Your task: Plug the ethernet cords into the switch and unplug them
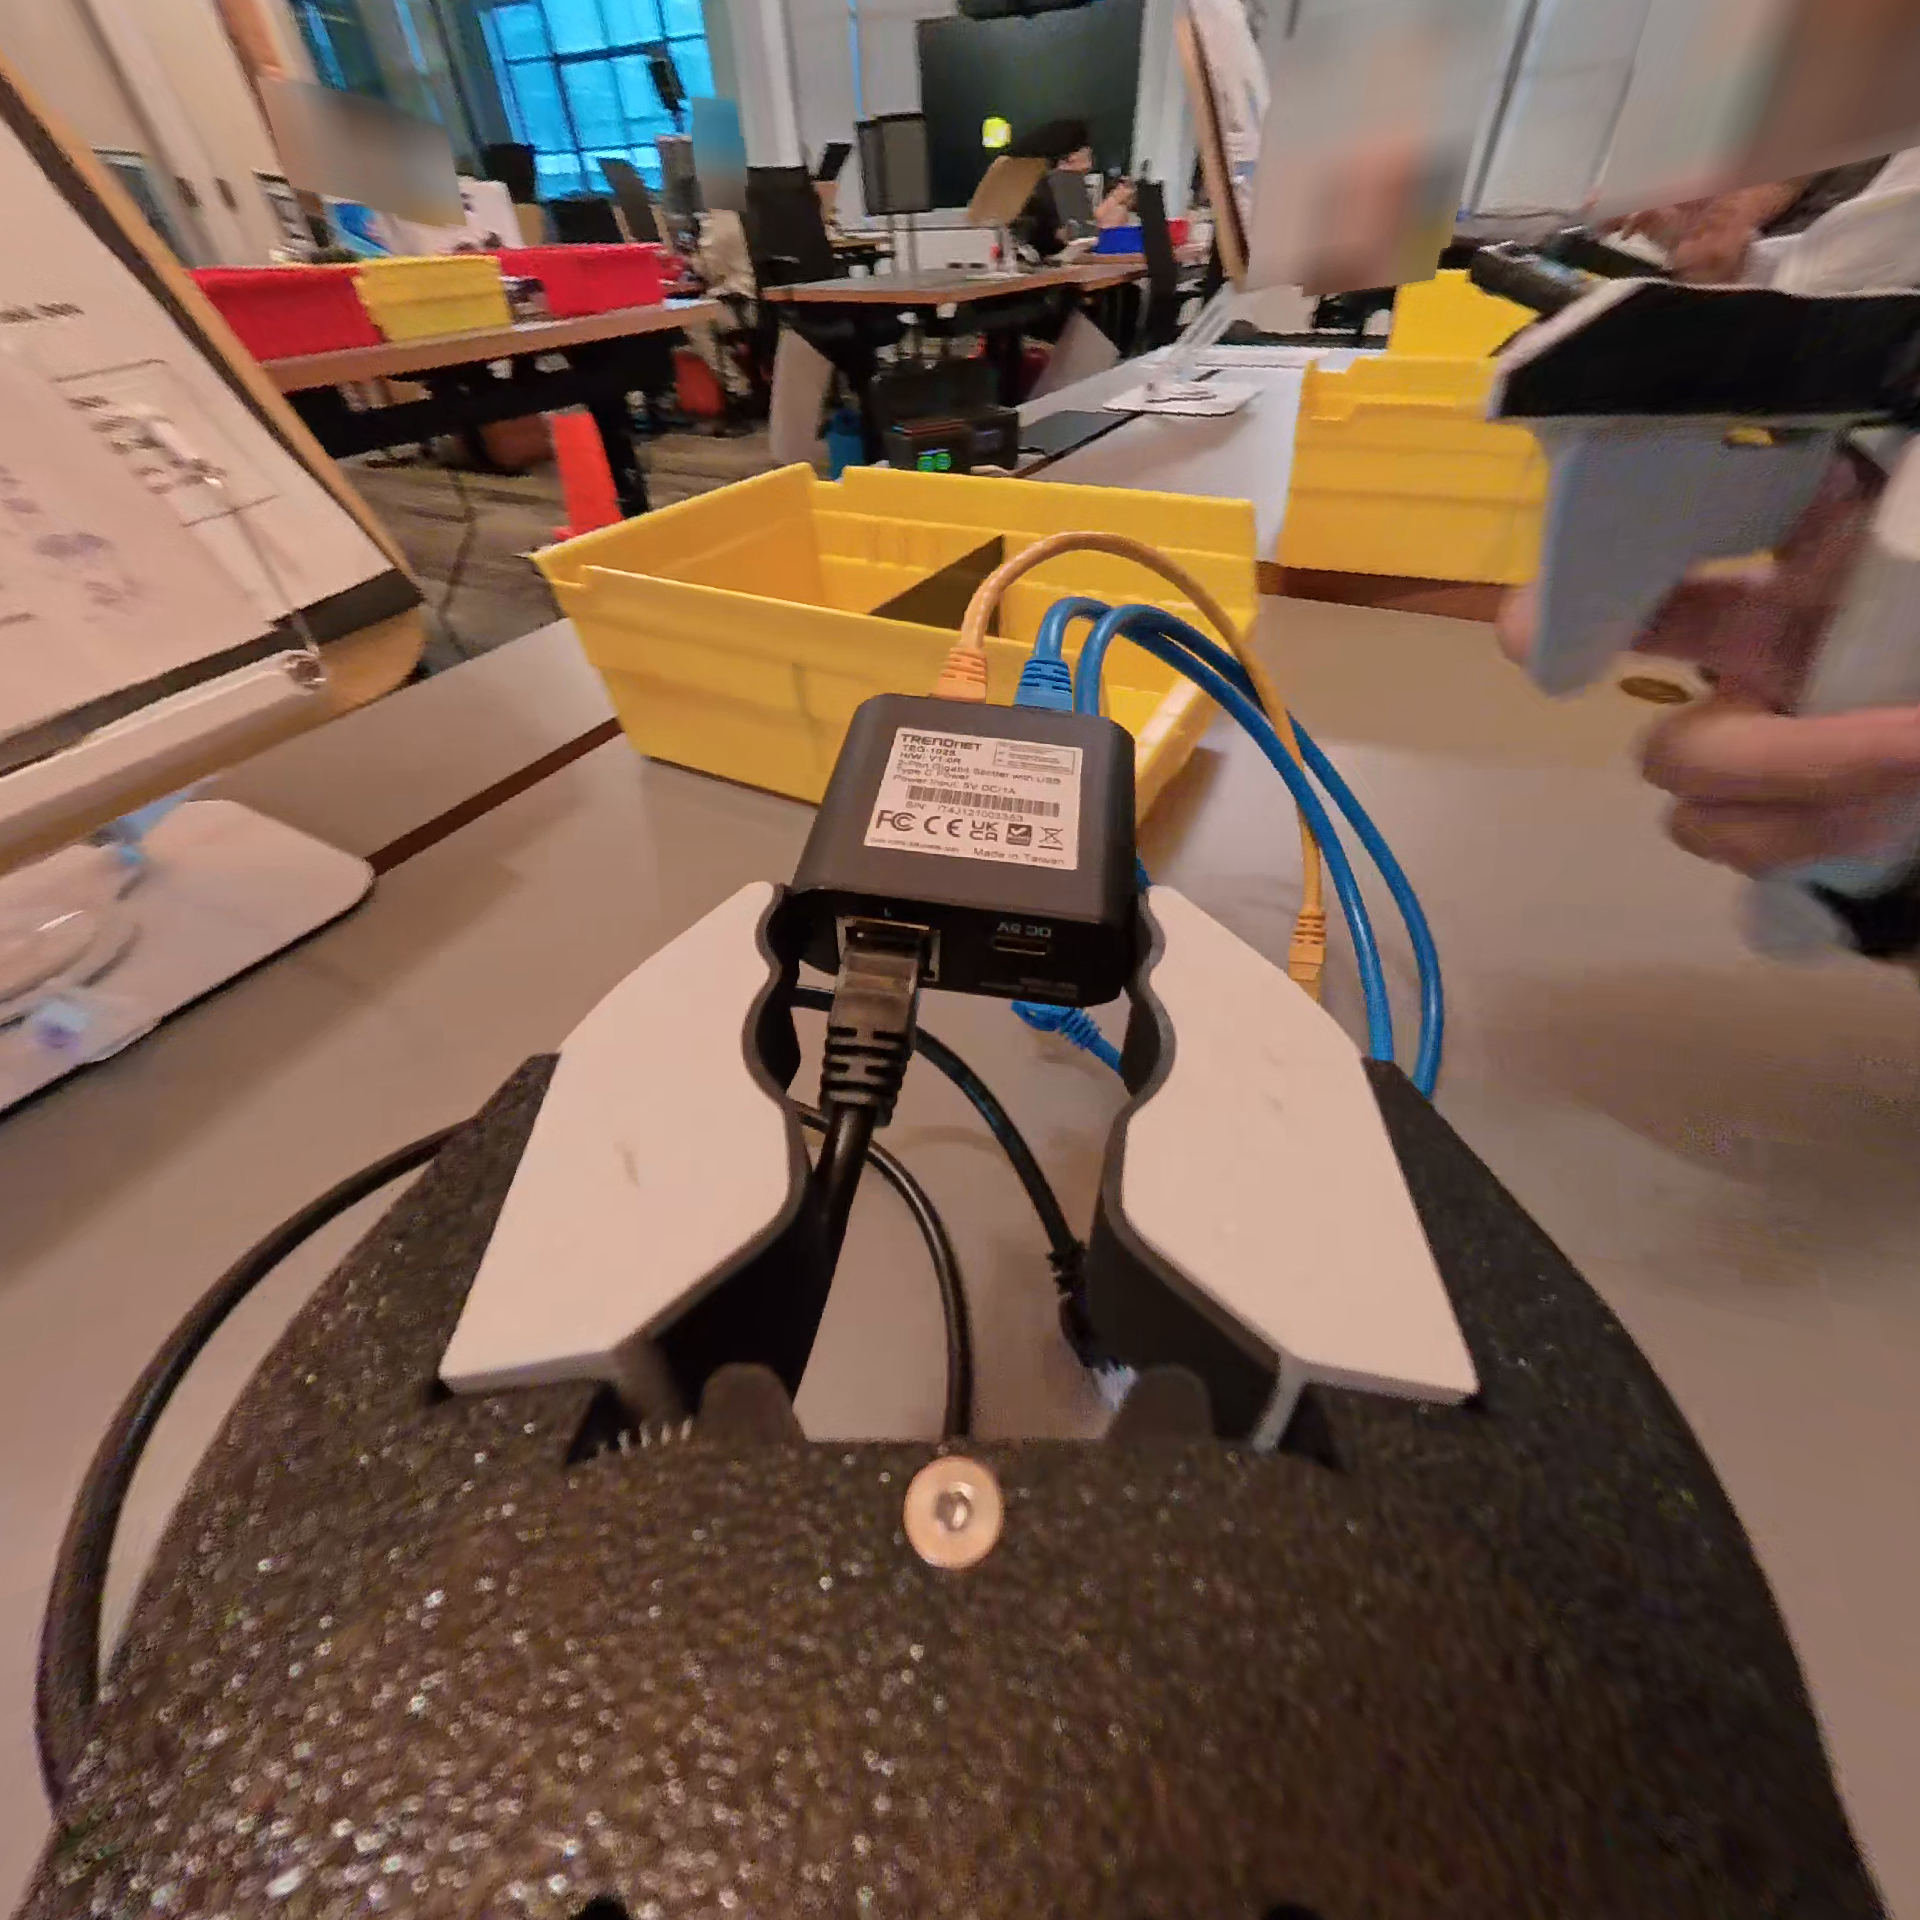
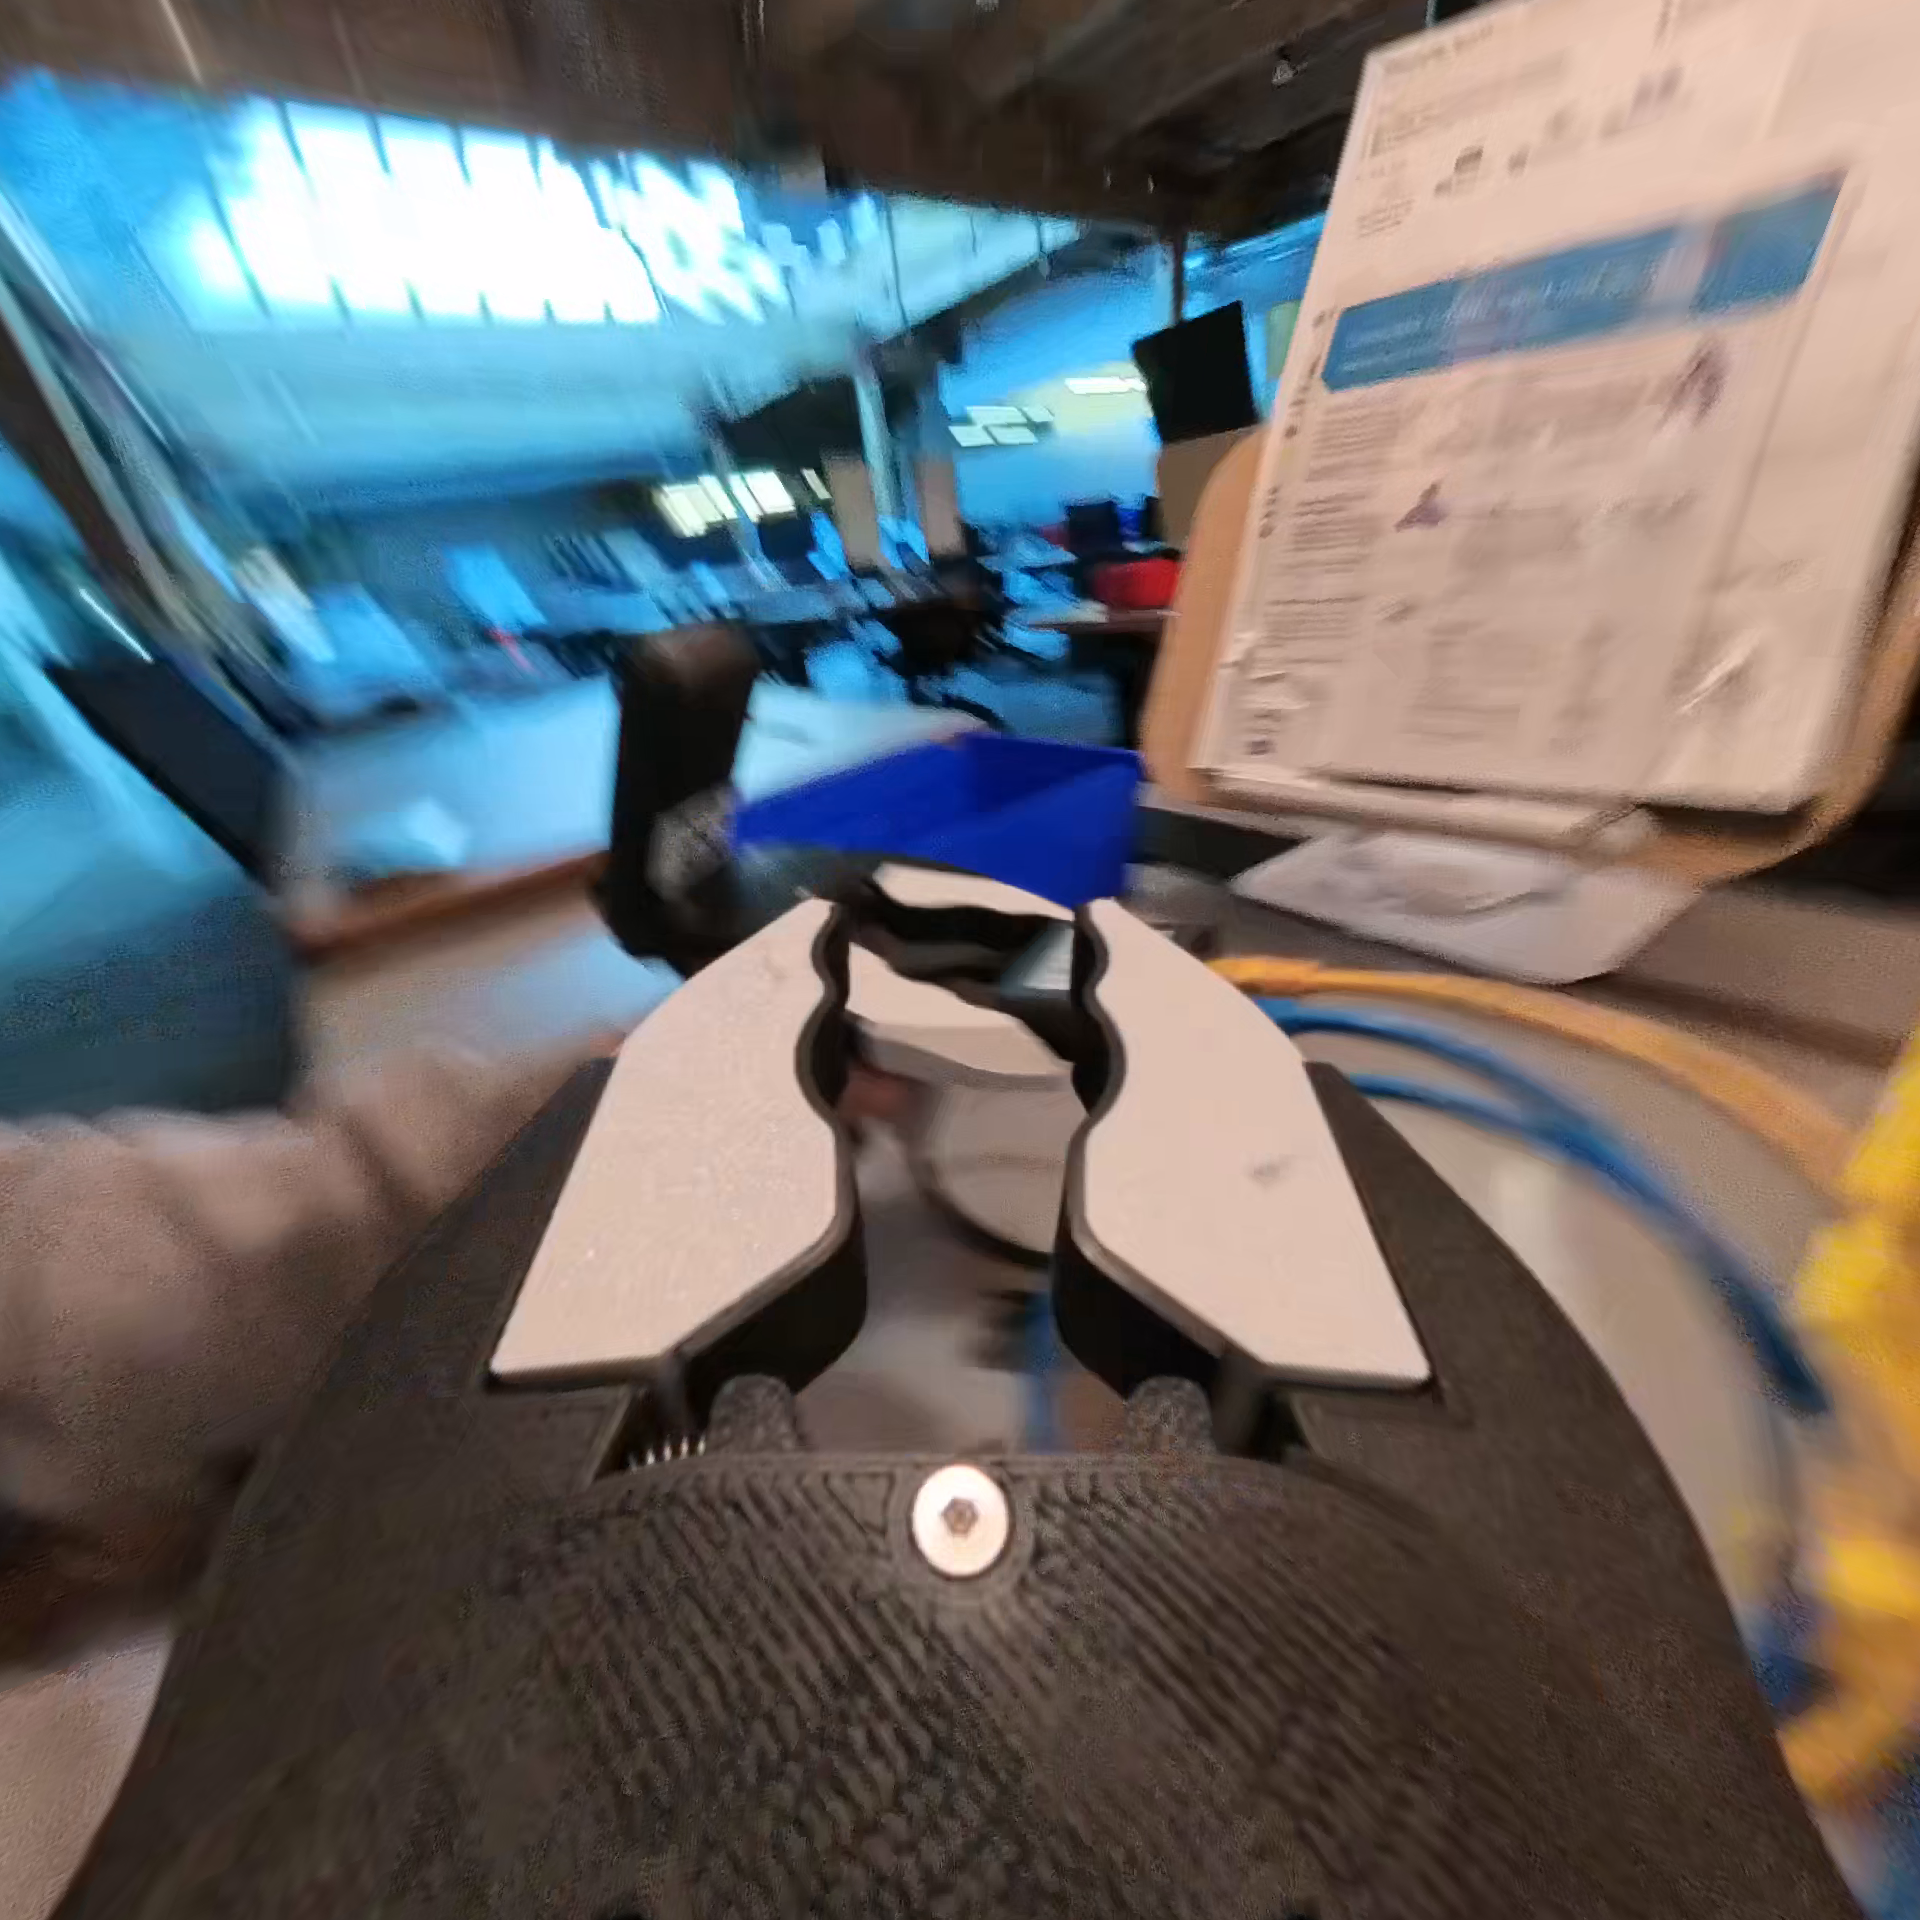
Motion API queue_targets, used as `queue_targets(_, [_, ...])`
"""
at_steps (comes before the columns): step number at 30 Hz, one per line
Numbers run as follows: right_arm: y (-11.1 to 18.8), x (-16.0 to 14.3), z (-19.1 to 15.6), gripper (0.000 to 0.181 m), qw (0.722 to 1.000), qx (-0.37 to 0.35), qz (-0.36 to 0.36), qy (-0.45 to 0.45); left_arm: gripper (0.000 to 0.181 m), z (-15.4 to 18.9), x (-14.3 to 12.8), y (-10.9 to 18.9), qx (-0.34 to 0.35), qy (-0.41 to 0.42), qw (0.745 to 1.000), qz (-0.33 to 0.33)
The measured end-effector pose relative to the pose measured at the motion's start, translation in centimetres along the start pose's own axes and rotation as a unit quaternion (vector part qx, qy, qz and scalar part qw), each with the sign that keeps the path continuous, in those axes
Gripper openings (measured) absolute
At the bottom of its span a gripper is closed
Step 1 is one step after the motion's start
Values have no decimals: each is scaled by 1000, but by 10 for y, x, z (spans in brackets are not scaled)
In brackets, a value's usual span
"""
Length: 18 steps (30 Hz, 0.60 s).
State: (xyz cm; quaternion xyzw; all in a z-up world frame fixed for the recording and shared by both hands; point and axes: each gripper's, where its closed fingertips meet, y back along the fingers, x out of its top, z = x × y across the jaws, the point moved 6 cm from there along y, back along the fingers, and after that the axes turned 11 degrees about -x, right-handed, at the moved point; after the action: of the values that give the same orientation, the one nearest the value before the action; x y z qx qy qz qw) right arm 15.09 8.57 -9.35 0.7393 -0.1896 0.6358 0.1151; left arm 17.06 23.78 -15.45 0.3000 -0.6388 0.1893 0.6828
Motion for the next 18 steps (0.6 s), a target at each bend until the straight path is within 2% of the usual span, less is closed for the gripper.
queue_targets(1, [-1,-2,-5,37,995,21,4,-93,60,2,0,2,9,-10,1000,-1])
queue_targets(3, [-4,-15,-12,34,976,31,1,-215,60,8,0,6,16,-32,999,4])
queue_targets(8, [-1,-50,11,9,918,-92,52,-383,60,26,-4,14,21,-71,997,32])
queue_targets(11, [-6,-59,8,20,911,-75,28,-405,60,33,-11,13,25,-87,996,16])
queue_targets(14, [-6,-60,-1,28,911,-102,26,-399,60,34,-9,15,45,-93,995,16])
queue_targets(18, [-8,-47,-18,10,908,-48,52,-412,60,35,-5,17,60,-113,992,4])
